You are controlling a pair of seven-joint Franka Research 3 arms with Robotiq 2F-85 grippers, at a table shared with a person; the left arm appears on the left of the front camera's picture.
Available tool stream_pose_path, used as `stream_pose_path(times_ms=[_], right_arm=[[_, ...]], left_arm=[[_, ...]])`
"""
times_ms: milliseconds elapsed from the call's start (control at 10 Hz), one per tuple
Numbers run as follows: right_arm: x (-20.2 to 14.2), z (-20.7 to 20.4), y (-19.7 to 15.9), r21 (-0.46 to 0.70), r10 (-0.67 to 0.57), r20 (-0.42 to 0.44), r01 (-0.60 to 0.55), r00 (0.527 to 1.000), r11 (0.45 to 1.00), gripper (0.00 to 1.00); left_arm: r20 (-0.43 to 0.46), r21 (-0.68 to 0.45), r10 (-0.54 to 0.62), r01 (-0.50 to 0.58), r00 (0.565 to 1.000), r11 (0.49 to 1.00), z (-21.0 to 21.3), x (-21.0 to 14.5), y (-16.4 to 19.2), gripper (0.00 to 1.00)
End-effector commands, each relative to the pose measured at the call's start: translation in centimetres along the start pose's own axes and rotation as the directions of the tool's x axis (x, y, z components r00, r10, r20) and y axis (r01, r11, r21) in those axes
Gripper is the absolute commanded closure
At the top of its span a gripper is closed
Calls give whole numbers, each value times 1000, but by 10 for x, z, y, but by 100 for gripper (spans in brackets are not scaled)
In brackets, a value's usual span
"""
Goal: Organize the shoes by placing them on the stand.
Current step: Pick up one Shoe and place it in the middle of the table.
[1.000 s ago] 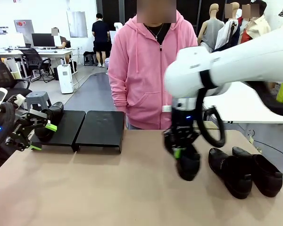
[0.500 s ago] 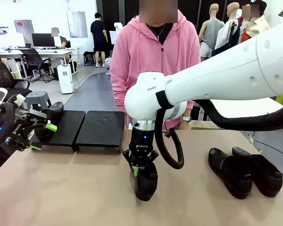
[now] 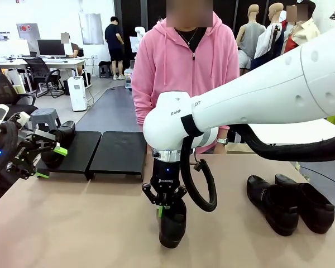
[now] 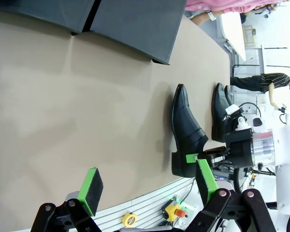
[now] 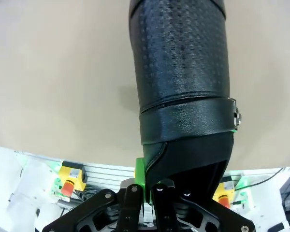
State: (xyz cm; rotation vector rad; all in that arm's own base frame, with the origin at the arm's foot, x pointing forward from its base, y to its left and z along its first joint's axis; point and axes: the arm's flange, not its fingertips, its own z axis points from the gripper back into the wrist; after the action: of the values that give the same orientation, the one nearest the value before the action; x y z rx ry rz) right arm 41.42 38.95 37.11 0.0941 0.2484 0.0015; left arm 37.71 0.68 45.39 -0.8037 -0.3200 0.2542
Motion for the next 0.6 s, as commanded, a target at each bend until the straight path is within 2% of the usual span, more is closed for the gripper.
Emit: stream_pose_path(times_ms=[0, 100, 200, 300, 500], right_arm=[[8, 2, 10, 5, -28, 16, 27, 999, 1000, 100], [9, 2, 9, 11, 31, -29, -31, 999, 999, 80], [9, 2, 11, -5, 27, -15, -27, 1000, 1000, 21], [7, 5, 10, -4, 27, -4, -27, 1000, 1000, 0], [3, 18, -1, 14, 99, -18, -98, 995, 995, 0]], left_arm=[[0, -13, 3, -3, 1000, 1000, 2, 0, 1, 0], [0, -13, 3, -3, 1000, 1000, 2, 0, 1, 0], [0, -13, 3, -3, 1000, 1000, 2, 0, 1, 0], [0, -13, 3, -3, 1000, 1000, 2, 0, 1, 0], [0, -13, 3, -3, 1000, 1000, 2, 0, 1, 0]])
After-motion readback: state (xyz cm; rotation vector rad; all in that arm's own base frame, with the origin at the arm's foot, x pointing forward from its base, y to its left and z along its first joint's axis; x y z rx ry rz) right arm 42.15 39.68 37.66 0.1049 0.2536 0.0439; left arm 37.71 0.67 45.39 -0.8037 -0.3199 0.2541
